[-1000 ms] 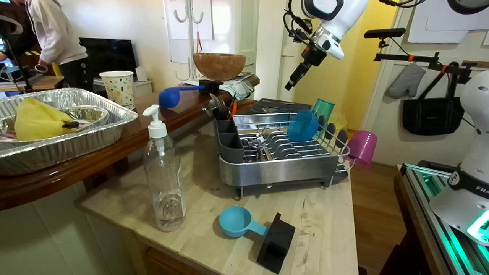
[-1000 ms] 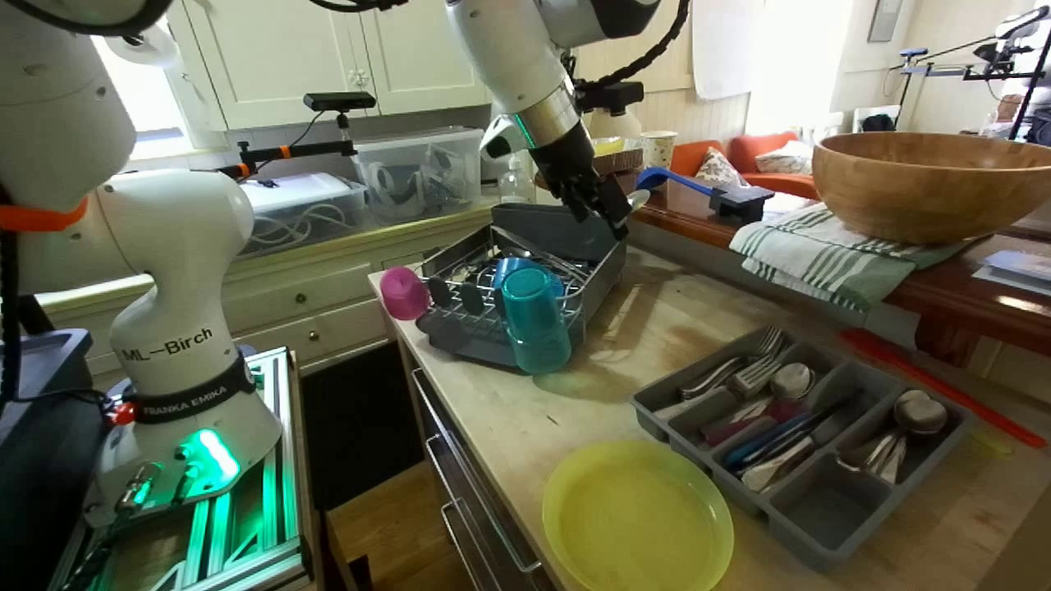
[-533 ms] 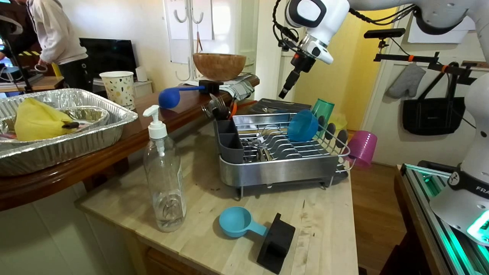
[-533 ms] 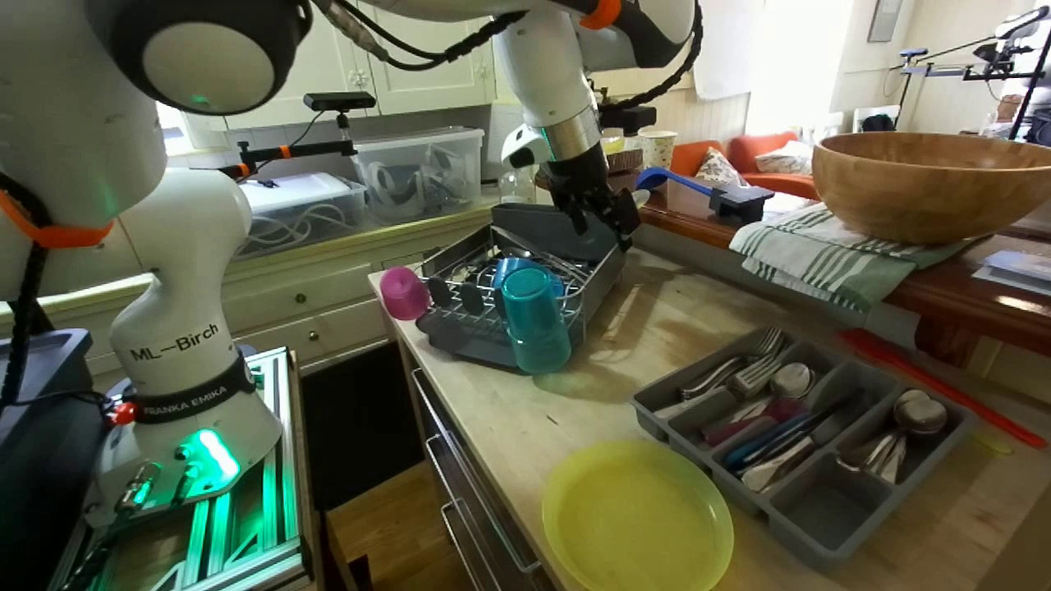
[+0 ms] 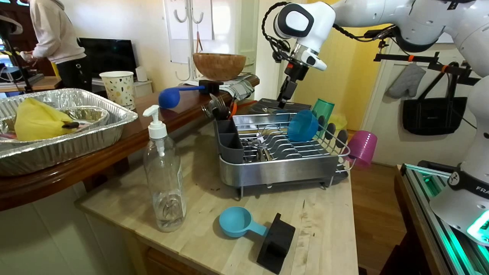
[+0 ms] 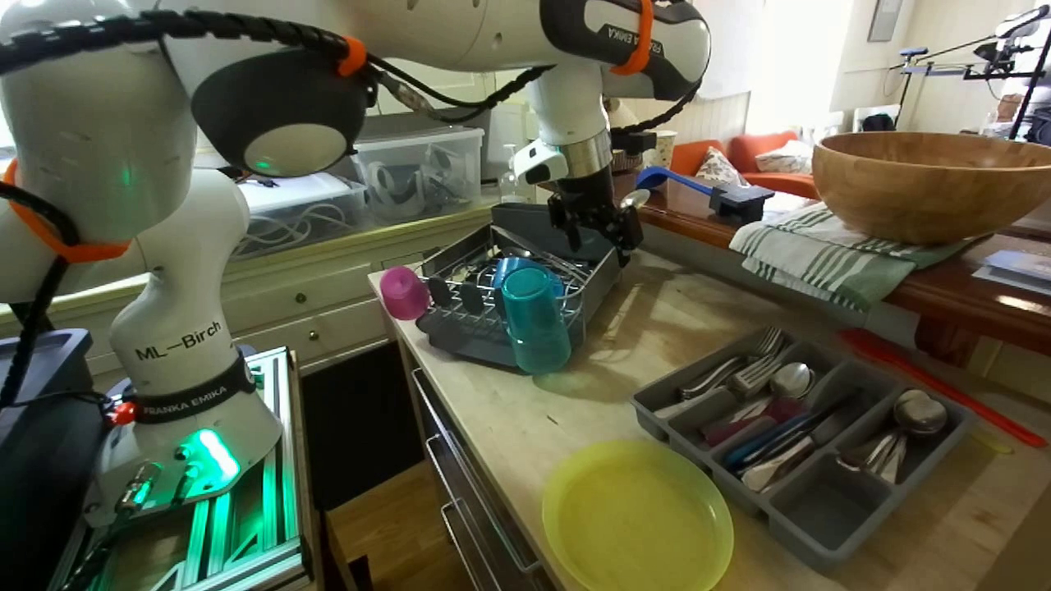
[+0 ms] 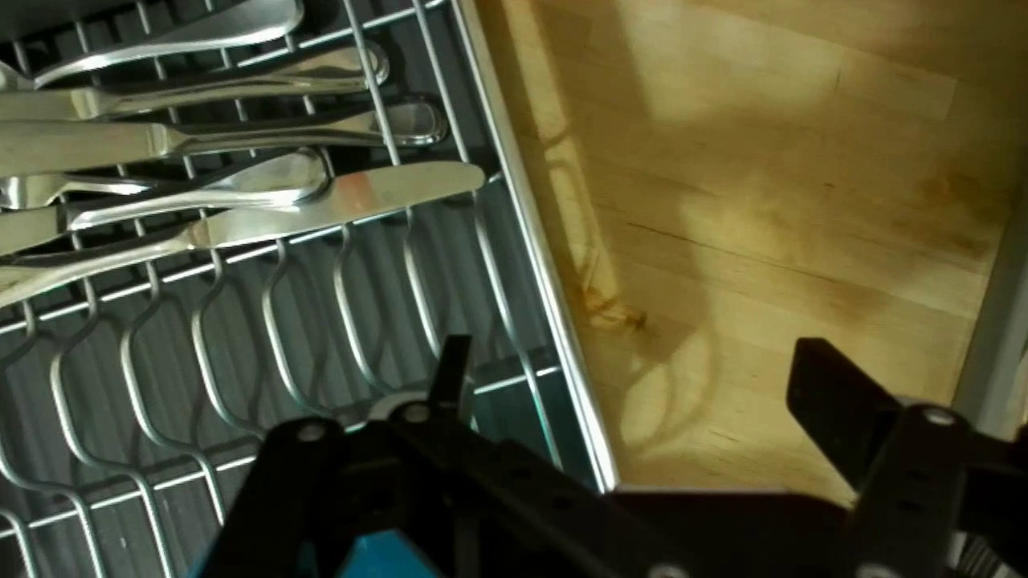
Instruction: Turn the left rack to the right
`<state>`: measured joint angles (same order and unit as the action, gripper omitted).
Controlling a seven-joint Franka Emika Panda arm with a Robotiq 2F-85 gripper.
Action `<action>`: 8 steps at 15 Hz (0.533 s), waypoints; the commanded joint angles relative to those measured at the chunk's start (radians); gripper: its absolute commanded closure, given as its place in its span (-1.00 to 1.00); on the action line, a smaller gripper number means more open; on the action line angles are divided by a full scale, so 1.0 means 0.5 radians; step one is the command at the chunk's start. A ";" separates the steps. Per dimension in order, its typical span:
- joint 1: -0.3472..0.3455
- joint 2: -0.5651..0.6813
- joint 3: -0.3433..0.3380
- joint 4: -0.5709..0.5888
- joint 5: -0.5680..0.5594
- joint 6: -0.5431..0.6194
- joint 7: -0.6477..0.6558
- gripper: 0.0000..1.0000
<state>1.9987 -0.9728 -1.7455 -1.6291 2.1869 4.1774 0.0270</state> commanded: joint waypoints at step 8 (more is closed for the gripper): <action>0.243 -0.293 -0.060 0.262 -0.254 0.156 -0.211 -0.85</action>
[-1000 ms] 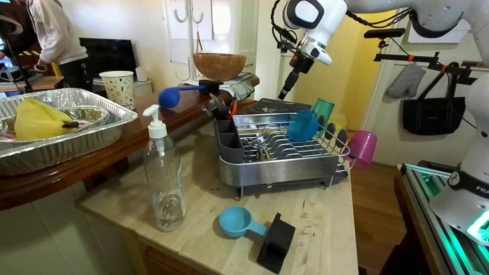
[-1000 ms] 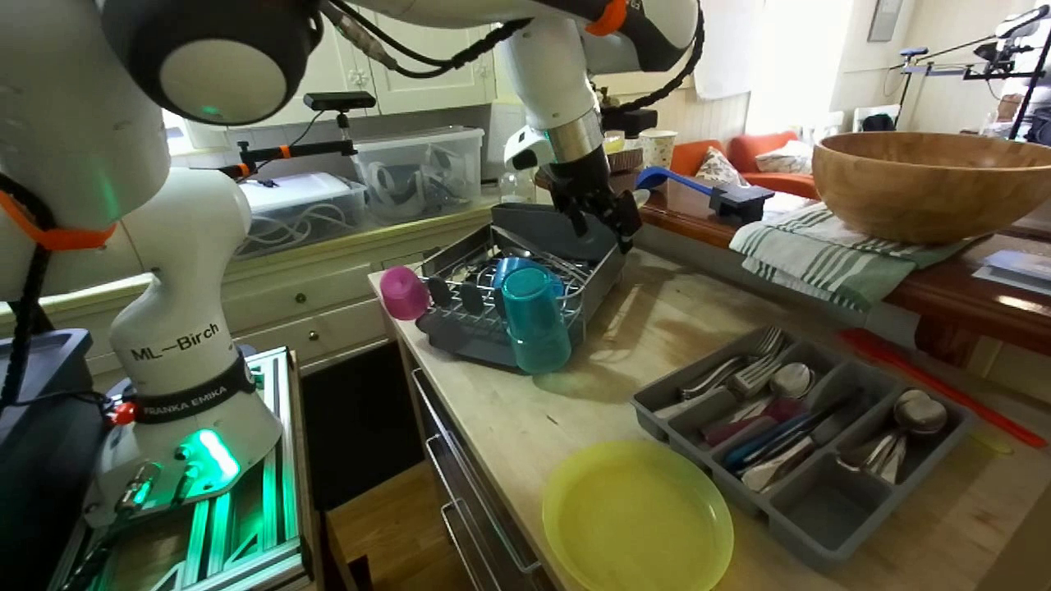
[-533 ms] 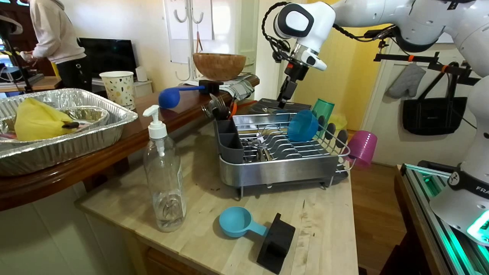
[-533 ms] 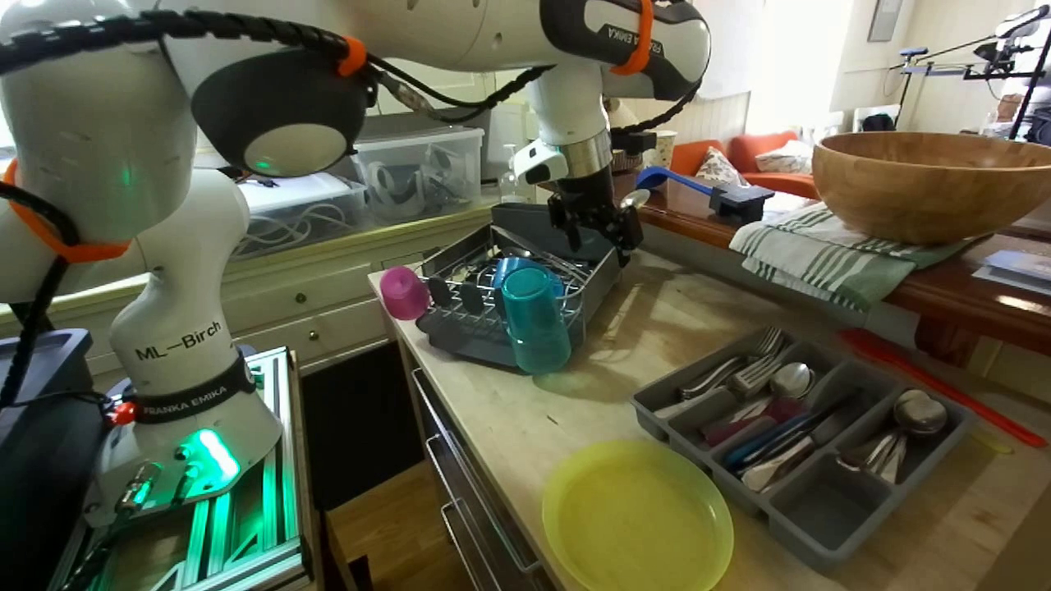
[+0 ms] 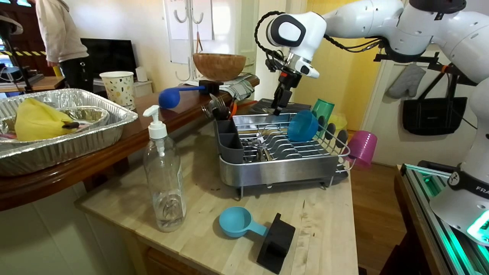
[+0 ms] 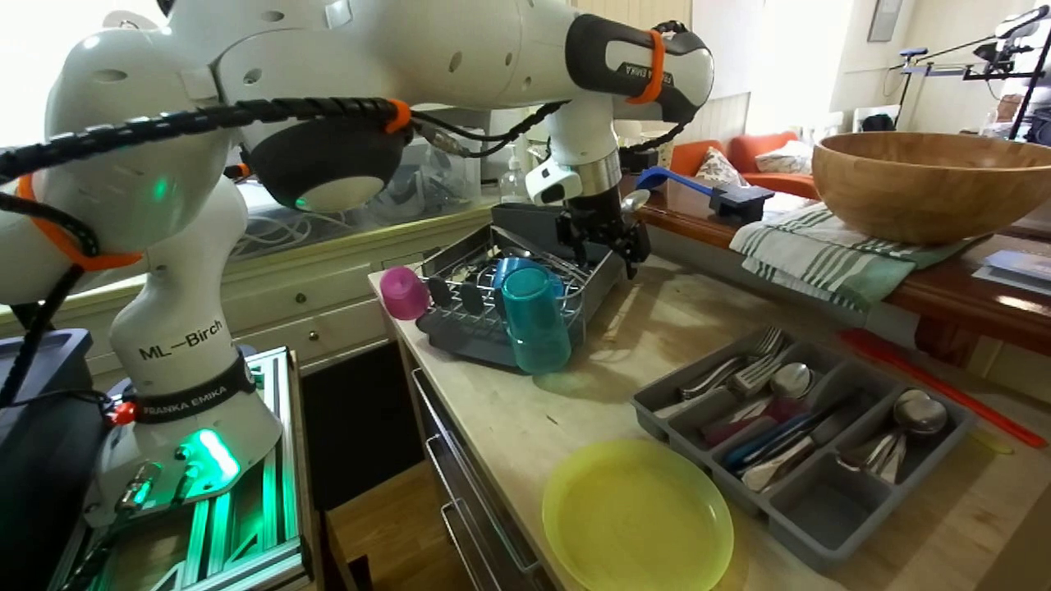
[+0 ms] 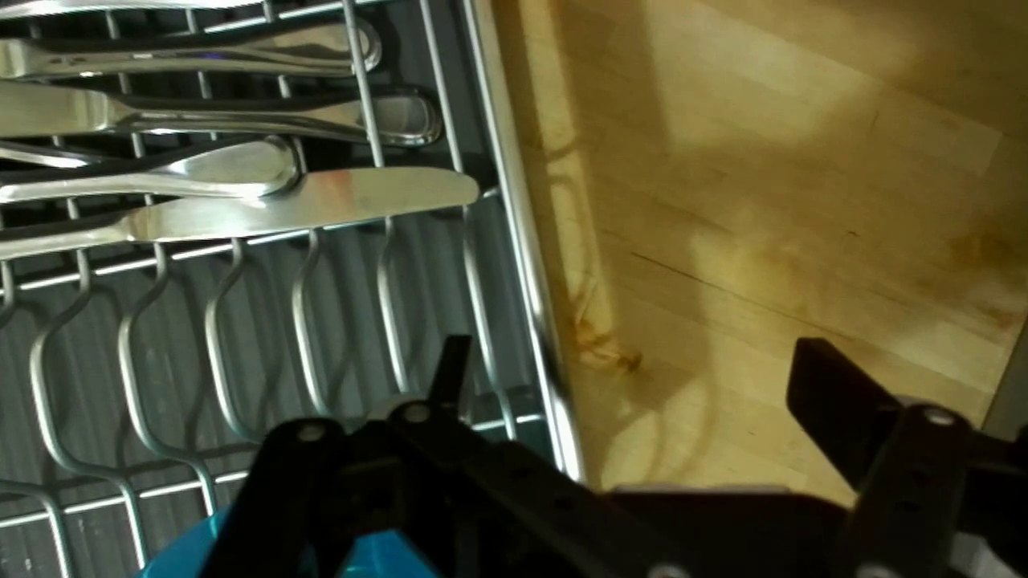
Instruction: Turn the left rack to the right
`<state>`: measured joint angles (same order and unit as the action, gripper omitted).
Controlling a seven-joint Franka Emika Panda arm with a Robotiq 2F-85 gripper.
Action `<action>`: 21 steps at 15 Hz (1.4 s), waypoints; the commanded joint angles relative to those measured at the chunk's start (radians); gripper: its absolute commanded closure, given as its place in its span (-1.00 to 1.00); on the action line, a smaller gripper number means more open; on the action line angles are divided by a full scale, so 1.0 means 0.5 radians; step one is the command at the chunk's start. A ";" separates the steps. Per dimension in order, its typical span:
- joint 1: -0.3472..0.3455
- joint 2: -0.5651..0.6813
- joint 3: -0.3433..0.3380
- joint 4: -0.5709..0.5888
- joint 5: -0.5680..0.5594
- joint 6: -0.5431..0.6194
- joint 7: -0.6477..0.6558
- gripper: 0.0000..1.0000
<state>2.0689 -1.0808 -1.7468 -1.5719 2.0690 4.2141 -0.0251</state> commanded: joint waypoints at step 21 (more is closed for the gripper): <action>0.105 0.135 -0.149 -0.077 0.123 -0.044 0.999 0.93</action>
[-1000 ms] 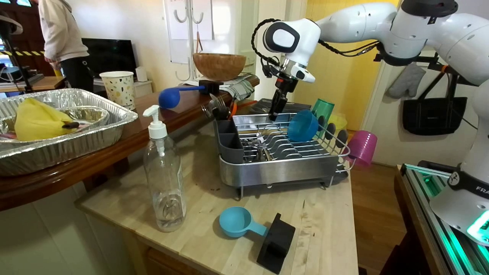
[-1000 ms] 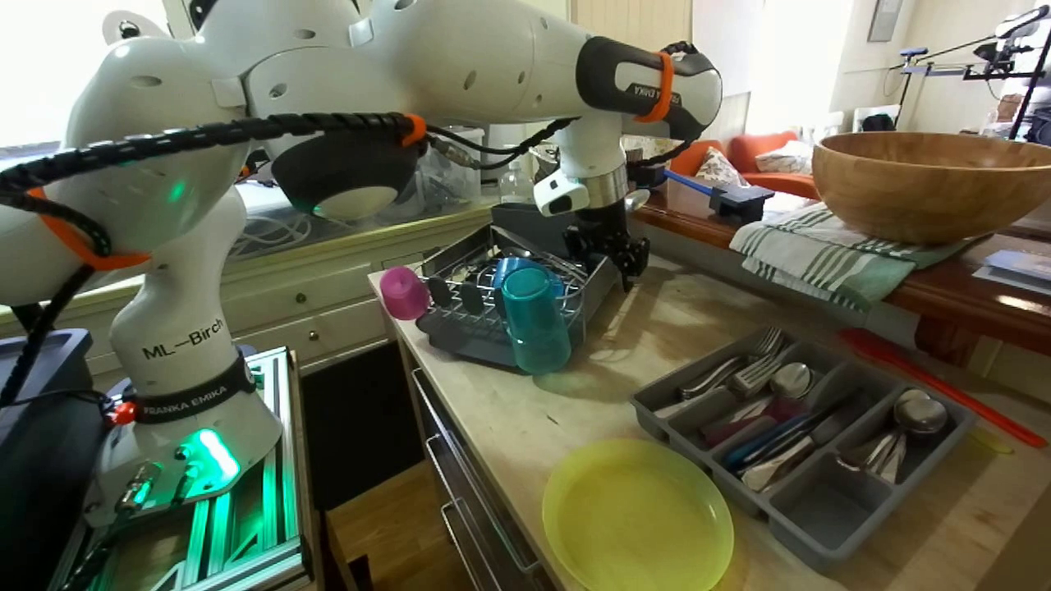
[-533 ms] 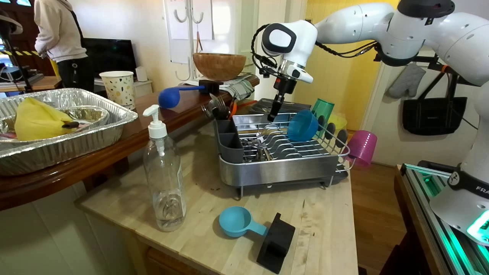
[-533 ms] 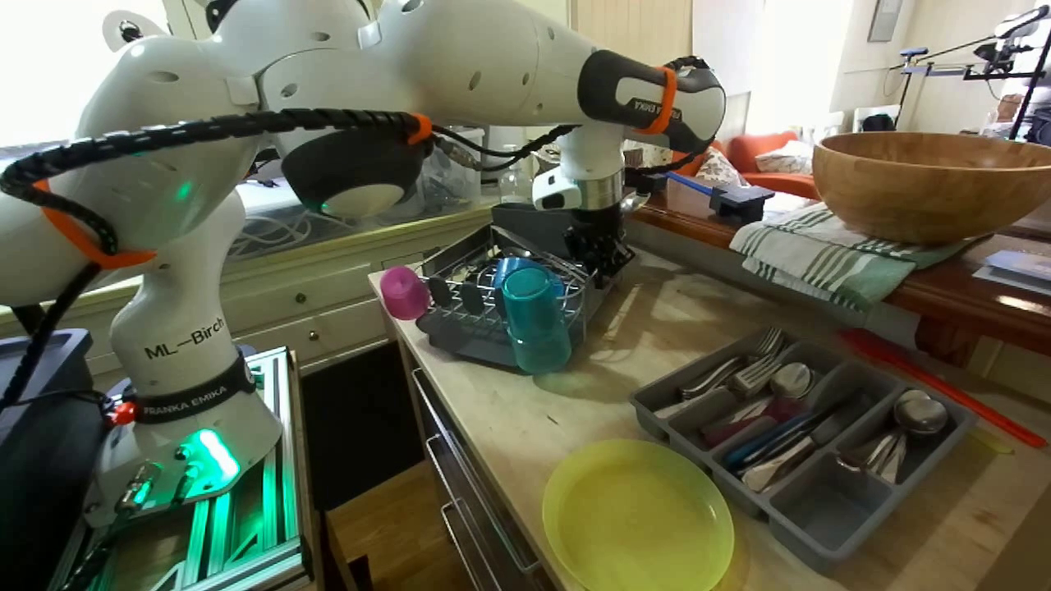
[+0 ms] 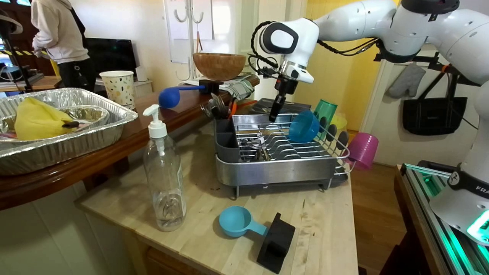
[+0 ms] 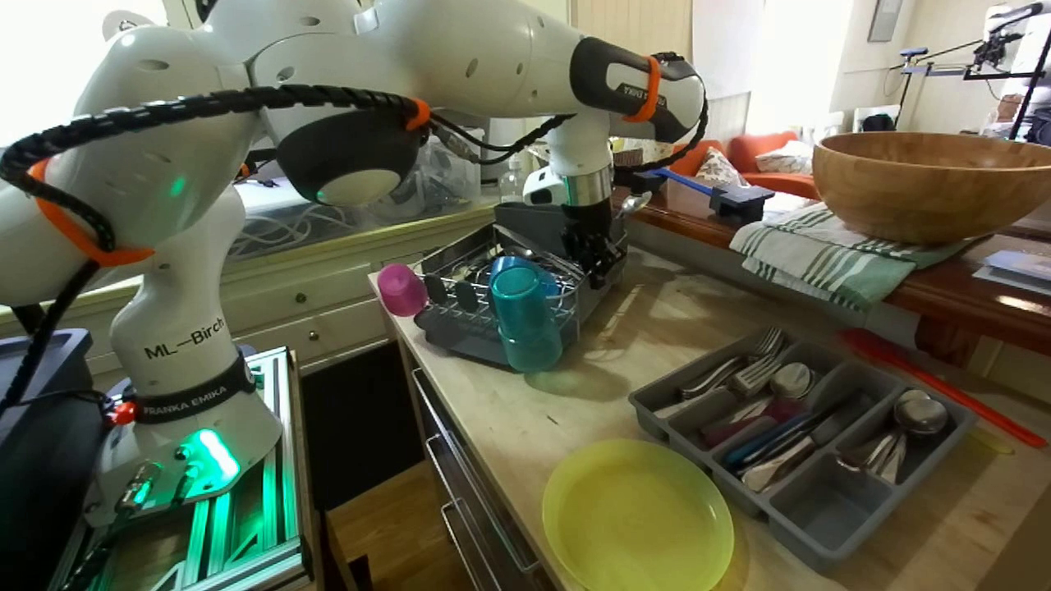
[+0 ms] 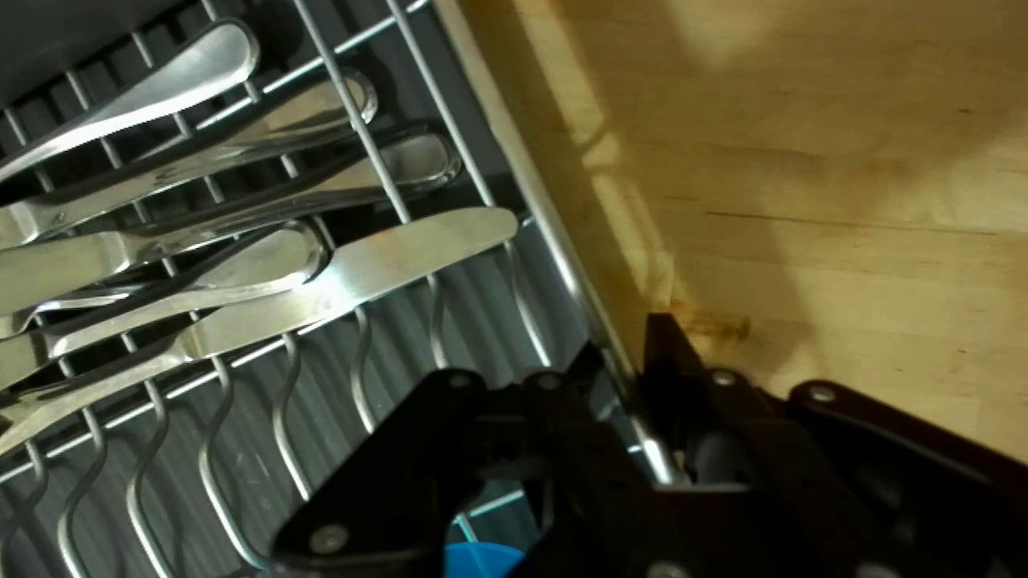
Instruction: Turn the left rack to the right
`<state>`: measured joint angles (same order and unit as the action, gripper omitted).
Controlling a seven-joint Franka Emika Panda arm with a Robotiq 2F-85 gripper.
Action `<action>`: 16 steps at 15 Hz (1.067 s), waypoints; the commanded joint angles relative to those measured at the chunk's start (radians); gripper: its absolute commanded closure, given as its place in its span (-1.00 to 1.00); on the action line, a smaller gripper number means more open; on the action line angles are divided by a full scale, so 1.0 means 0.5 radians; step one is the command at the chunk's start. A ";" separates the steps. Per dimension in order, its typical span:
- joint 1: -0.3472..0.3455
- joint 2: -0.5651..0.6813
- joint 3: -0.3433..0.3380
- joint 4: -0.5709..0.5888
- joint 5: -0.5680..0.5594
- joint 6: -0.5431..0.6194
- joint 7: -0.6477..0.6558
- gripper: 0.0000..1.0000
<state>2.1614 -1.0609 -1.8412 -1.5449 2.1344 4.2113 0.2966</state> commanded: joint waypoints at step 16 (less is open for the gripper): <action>-0.627 0.447 0.157 -0.758 0.156 -0.478 0.913 0.93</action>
<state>1.9461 -0.9157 -1.7850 -1.8666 2.1628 4.0355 0.6640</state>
